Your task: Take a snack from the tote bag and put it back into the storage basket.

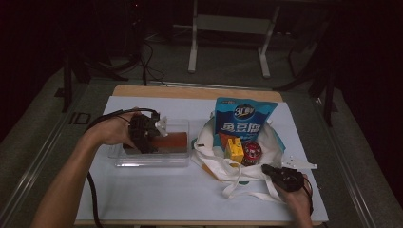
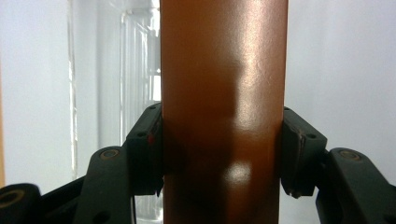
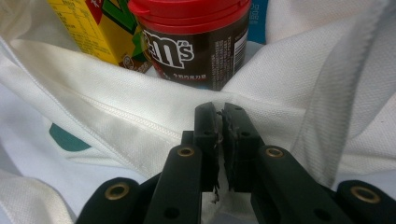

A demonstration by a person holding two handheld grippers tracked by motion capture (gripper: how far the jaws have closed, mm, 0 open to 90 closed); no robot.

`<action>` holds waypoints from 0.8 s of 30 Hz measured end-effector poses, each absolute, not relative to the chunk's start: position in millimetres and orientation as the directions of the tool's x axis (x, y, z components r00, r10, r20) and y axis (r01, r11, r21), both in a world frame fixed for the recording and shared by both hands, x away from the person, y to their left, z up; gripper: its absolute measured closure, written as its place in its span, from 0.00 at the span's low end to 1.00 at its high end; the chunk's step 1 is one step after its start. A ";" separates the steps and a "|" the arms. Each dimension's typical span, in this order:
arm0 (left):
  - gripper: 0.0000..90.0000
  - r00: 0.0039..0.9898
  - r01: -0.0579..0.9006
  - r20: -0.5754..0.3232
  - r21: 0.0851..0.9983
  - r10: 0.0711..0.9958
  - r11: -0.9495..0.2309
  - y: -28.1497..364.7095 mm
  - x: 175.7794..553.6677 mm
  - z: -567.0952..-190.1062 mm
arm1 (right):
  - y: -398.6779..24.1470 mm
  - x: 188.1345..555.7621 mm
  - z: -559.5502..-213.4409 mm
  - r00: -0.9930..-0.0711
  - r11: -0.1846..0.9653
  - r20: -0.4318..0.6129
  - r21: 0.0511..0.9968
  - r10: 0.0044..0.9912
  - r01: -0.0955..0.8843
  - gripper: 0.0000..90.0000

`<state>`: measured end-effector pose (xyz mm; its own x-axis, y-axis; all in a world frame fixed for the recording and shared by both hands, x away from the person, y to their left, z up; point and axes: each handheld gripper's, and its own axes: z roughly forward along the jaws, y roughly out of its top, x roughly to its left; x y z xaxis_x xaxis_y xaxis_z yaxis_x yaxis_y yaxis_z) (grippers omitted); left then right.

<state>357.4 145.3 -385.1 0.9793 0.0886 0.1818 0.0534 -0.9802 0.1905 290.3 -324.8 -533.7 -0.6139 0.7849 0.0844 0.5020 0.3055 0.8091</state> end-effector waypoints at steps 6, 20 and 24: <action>0.47 0.982 0.057 0.166 0.168 0.086 -0.984 144.8 359.2 -390.3 | -324.8 290.3 -533.7 -0.614 0.305 0.085 0.809 0.785 0.502 0.94; 0.47 0.986 0.040 0.155 0.139 0.061 -0.989 133.9 362.5 -399.4 | -324.8 290.2 -533.7 -0.614 0.304 0.085 0.810 0.785 0.502 0.94; 0.47 0.987 0.042 0.149 0.135 0.062 -0.990 133.3 362.9 -401.3 | -324.9 290.1 -533.8 -0.613 0.303 0.086 0.810 0.785 0.502 0.94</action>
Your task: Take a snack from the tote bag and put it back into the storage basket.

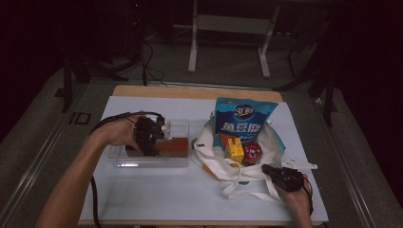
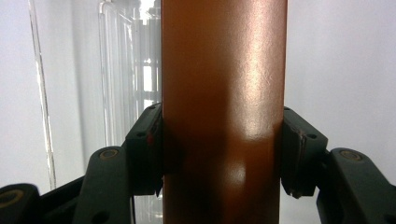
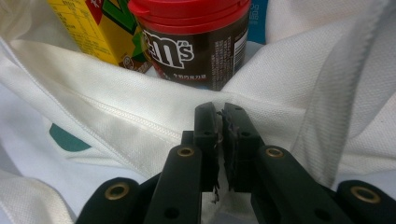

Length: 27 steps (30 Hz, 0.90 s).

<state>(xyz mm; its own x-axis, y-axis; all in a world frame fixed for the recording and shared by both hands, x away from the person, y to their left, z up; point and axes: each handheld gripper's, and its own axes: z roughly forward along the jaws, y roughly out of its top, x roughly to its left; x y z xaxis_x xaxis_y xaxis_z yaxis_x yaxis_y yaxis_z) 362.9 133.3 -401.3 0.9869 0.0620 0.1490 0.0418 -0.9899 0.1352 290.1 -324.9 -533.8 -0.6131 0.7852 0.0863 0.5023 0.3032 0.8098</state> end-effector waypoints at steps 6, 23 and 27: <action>0.47 0.988 0.064 0.129 0.122 0.080 -0.991 130.2 364.9 -404.0 | -324.9 290.1 -533.8 -0.613 0.302 0.087 0.810 0.785 0.502 0.94; 0.43 0.989 0.118 0.073 0.121 0.127 -0.986 132.3 369.9 -421.8 | -325.1 290.3 -533.9 -0.614 0.303 0.086 0.810 0.784 0.501 0.94; 0.43 0.988 0.129 0.064 0.131 0.138 -0.983 133.3 370.3 -423.1 | -325.1 290.2 -533.8 -0.614 0.302 0.089 0.809 0.785 0.504 0.94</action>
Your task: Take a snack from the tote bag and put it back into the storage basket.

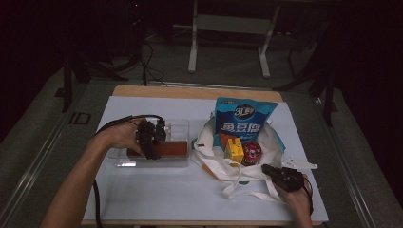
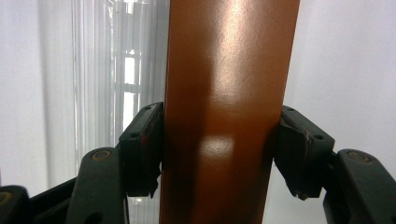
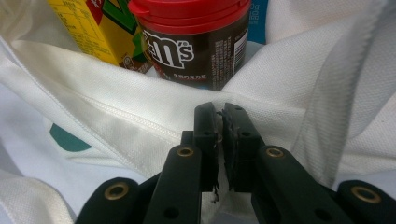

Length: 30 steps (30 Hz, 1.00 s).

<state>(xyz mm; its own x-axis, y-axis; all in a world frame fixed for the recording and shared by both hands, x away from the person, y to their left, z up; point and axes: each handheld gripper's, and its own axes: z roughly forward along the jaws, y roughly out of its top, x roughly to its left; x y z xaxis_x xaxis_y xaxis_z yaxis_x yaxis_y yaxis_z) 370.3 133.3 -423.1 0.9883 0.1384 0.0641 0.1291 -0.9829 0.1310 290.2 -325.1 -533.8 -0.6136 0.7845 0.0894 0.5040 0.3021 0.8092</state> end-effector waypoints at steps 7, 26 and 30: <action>0.35 0.988 0.139 0.046 0.110 0.145 -0.984 129.9 371.4 -431.0 | -325.0 290.1 -533.8 -0.613 0.302 0.089 0.809 0.785 0.504 0.94; 0.40 0.983 0.178 0.010 0.195 0.184 -0.964 129.2 373.6 -422.3 | -325.3 289.8 -533.8 -0.618 0.301 0.094 0.809 0.781 0.504 0.92; 0.40 0.980 0.190 0.012 0.216 0.198 -0.958 129.9 374.1 -420.2 | -325.2 289.7 -533.7 -0.617 0.301 0.094 0.809 0.782 0.505 0.91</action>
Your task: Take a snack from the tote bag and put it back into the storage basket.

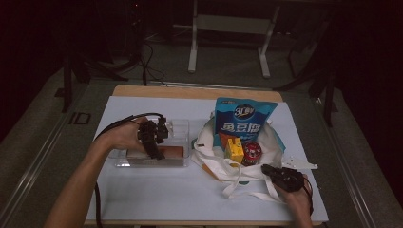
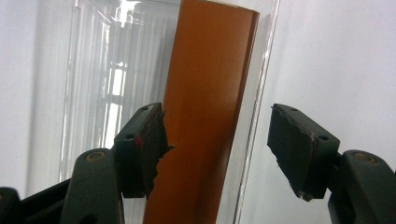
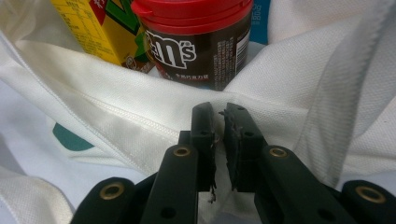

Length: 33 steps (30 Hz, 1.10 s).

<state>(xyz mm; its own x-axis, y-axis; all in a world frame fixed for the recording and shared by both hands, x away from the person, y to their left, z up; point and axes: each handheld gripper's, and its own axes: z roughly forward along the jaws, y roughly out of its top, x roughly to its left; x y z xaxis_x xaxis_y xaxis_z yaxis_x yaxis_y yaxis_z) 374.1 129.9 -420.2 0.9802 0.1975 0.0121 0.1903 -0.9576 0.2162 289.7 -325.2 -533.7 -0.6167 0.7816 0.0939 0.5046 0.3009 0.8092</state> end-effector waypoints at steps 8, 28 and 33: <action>0.34 0.969 0.245 -0.021 0.218 0.246 -0.945 138.4 381.2 -423.5 | -325.4 289.8 -533.8 -0.618 0.301 0.095 0.809 0.780 0.505 0.91; 0.33 0.959 0.276 -0.142 0.264 0.246 -0.924 133.4 381.2 -432.0 | -325.7 290.1 -533.8 -0.620 0.300 0.098 0.809 0.779 0.505 0.91; 0.32 0.966 0.255 -0.117 0.292 0.230 -0.922 127.0 379.5 -428.7 | -325.7 289.8 -533.8 -0.619 0.300 0.097 0.810 0.779 0.505 0.91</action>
